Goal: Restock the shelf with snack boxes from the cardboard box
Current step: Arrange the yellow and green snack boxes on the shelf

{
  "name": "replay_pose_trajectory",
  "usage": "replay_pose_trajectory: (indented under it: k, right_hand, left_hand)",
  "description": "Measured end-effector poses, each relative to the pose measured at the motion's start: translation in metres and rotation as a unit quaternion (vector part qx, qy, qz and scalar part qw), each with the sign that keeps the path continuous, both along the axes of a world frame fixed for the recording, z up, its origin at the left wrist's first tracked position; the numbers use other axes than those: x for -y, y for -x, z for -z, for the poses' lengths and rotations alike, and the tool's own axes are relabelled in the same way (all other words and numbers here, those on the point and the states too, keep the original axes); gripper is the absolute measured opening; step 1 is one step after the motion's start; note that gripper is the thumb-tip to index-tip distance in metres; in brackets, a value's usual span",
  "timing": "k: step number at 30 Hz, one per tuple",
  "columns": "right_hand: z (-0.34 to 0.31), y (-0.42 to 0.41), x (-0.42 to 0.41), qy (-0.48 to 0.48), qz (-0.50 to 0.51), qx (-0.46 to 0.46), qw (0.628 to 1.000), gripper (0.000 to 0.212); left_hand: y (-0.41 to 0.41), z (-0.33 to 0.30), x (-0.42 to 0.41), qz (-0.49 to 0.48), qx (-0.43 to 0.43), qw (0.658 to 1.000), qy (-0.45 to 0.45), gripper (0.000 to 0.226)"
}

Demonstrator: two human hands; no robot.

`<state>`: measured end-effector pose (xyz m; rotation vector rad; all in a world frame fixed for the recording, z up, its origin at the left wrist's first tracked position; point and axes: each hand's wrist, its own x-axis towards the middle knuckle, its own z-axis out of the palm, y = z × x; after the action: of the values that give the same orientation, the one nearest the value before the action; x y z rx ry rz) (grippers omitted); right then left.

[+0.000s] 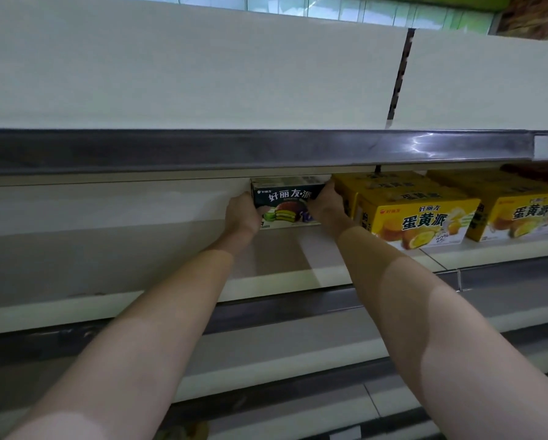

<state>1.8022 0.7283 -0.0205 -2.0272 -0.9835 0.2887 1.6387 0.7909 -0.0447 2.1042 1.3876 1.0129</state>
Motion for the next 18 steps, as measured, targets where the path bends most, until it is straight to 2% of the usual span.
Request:
replay_pose_trajectory:
  k: [5,9,13,18]
  right_hand:
    - [0.007,0.000,0.017,0.024,0.030,0.046,0.998,0.034]
    - [0.009,0.003,0.035,0.020,0.019,0.066,0.997,0.027]
    - [0.010,0.011,0.054,0.018,-0.002,0.094,0.995,0.024]
    - [0.003,0.019,0.097,0.043,-0.020,0.153,0.987,0.024]
  left_hand:
    - [0.001,-0.007,0.013,-0.058,-0.130,0.989,-0.043,0.040]
    - [0.001,-0.011,0.027,-0.080,-0.205,0.971,-0.093,0.040]
    - [-0.001,-0.015,0.050,-0.070,-0.199,0.972,-0.104,0.030]
    - [-0.013,-0.018,0.089,0.022,-0.156,0.985,-0.075,0.015]
